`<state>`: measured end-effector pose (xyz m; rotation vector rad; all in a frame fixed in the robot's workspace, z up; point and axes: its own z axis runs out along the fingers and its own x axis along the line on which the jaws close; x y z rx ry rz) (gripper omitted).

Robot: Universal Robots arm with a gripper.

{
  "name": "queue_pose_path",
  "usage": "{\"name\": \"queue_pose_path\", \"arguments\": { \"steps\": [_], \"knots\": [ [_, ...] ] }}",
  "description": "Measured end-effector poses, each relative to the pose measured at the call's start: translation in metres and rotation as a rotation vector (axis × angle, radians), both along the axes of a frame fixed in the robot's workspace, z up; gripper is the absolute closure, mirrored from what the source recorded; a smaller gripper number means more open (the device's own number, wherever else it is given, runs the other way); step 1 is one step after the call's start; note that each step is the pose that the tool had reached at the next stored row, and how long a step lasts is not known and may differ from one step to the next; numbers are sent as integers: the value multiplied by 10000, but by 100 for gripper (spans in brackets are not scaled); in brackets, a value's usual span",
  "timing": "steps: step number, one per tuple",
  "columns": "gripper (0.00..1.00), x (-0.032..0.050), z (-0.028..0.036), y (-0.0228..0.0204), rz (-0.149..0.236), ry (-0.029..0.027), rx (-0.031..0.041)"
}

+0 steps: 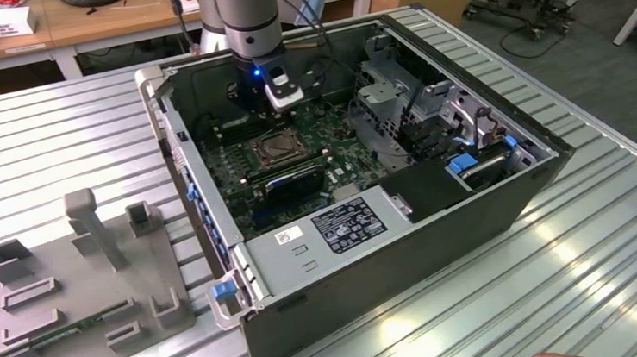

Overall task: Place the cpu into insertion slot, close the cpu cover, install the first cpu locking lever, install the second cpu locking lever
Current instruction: 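Install the first cpu locking lever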

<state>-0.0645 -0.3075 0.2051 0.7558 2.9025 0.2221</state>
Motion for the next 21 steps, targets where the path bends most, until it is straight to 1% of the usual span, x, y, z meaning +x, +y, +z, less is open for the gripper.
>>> {"name": "queue_pose_path", "arguments": {
  "steps": [2,4,7,10,15,16,18,21],
  "knots": [
    [89,0,0,0,-70,0,-3],
    [89,1,-1,1,-120,-1,-27],
    [89,5,-2,1,-177,0,-114],
    [89,9,-5,1,-233,-1,-236],
    [89,16,-15,1,-310,-4,-482],
    [89,17,-19,2,-320,-3,-513],
    [89,19,-28,11,-329,-2,-545],
    [89,19,-36,41,-330,-2,-549]
  ]
}}
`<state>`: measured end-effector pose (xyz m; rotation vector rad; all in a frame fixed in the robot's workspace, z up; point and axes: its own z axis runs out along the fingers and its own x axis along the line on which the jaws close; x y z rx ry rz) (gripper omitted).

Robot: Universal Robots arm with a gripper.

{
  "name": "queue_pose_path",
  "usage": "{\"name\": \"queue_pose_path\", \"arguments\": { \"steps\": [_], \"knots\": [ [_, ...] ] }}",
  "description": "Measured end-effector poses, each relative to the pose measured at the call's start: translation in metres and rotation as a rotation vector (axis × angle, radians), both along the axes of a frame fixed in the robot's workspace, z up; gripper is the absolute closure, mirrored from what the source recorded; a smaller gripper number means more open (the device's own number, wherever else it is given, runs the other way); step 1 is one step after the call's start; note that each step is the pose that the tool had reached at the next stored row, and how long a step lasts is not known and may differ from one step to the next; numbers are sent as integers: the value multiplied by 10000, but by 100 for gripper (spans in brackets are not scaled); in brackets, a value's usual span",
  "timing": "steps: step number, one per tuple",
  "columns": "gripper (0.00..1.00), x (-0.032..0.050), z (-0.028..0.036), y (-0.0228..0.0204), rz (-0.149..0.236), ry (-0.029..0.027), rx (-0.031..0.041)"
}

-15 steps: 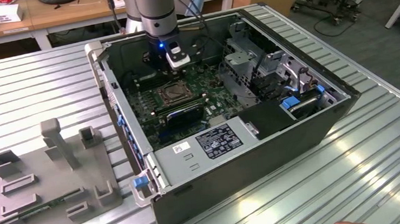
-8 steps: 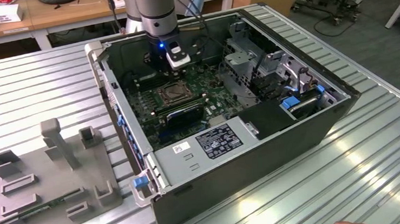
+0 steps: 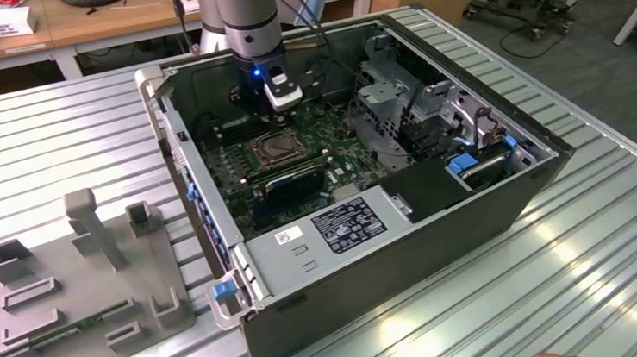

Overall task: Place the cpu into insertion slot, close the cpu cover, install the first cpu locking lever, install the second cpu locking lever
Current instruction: 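Install the first cpu locking lever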

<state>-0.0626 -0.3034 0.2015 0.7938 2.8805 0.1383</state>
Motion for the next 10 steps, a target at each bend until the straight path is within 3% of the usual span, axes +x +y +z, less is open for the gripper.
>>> {"name": "queue_pose_path", "arguments": {
  "steps": [10],
  "knots": [
    [89,0,1,32,-1,-1,83]
  ]
}}
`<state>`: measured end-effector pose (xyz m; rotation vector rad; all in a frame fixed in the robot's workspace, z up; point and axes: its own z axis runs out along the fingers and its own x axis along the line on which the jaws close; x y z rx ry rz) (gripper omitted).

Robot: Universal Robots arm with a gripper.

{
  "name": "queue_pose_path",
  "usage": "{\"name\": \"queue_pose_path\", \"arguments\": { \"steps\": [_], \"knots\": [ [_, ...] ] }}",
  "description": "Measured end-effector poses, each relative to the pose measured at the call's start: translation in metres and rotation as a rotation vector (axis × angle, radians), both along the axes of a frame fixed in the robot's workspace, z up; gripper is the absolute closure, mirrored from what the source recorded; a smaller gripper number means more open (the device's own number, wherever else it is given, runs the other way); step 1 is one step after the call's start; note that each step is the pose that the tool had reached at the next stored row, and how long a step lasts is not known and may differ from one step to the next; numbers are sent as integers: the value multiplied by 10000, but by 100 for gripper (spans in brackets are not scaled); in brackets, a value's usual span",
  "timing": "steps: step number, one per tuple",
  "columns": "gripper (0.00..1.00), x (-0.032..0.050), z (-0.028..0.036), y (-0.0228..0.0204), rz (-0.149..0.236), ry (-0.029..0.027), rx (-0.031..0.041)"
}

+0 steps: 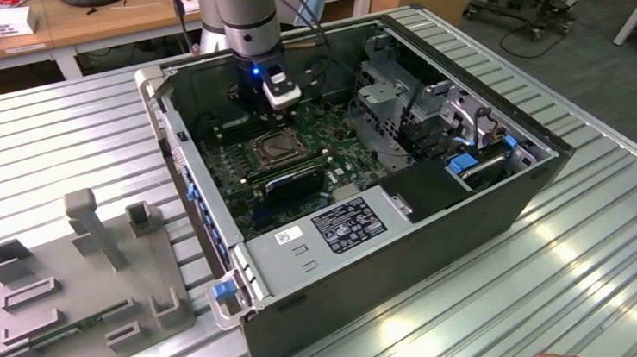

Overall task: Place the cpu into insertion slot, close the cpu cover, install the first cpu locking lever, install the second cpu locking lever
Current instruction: 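Install the first cpu locking lever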

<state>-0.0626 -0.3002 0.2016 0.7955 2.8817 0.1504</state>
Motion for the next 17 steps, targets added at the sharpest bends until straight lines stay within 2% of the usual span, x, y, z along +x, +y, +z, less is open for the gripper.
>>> {"name": "queue_pose_path", "arguments": {
  "steps": [5,10,11,14,17],
  "knots": [
    [89,1,21,19,1,-2,47],
    [89,0,33,21,0,-2,79],
    [89,0,34,20,1,-1,104],
    [89,0,37,21,1,-3,250],
    [89,0,39,21,0,-6,321]
  ]
}}
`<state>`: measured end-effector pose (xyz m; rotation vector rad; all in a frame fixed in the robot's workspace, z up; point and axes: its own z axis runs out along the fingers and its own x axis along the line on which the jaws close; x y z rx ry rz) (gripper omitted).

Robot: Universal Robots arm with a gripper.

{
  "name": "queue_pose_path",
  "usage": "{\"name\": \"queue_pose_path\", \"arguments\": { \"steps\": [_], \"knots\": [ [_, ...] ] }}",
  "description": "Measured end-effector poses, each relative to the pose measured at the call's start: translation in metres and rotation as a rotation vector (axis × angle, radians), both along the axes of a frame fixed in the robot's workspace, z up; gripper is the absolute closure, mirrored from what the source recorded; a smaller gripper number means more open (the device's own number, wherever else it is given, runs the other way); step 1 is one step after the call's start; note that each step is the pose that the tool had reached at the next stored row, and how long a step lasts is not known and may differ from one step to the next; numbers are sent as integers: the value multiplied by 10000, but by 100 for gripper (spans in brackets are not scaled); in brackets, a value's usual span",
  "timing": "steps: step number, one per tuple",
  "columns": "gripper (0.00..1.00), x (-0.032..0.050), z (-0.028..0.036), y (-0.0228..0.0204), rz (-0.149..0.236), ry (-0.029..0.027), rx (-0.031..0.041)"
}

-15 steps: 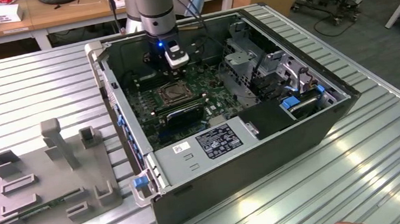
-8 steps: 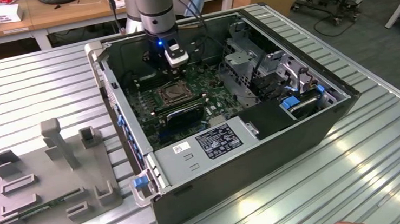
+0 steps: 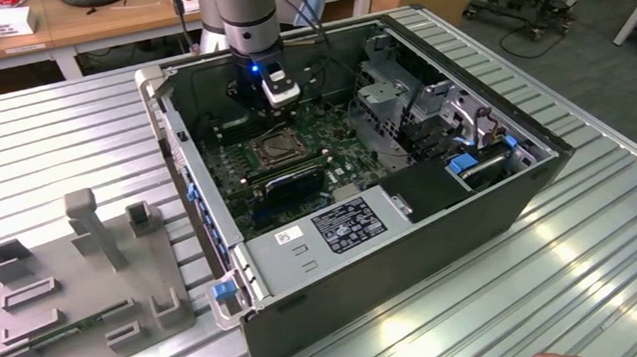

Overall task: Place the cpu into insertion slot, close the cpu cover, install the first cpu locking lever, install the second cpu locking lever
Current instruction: 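Install the first cpu locking lever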

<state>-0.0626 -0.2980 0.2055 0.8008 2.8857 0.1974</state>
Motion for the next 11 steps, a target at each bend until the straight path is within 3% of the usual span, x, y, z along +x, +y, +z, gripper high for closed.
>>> {"name": "queue_pose_path", "arguments": {
  "steps": [11],
  "knots": [
    [89,0,0,-30,-2,1,6]
  ]
}}
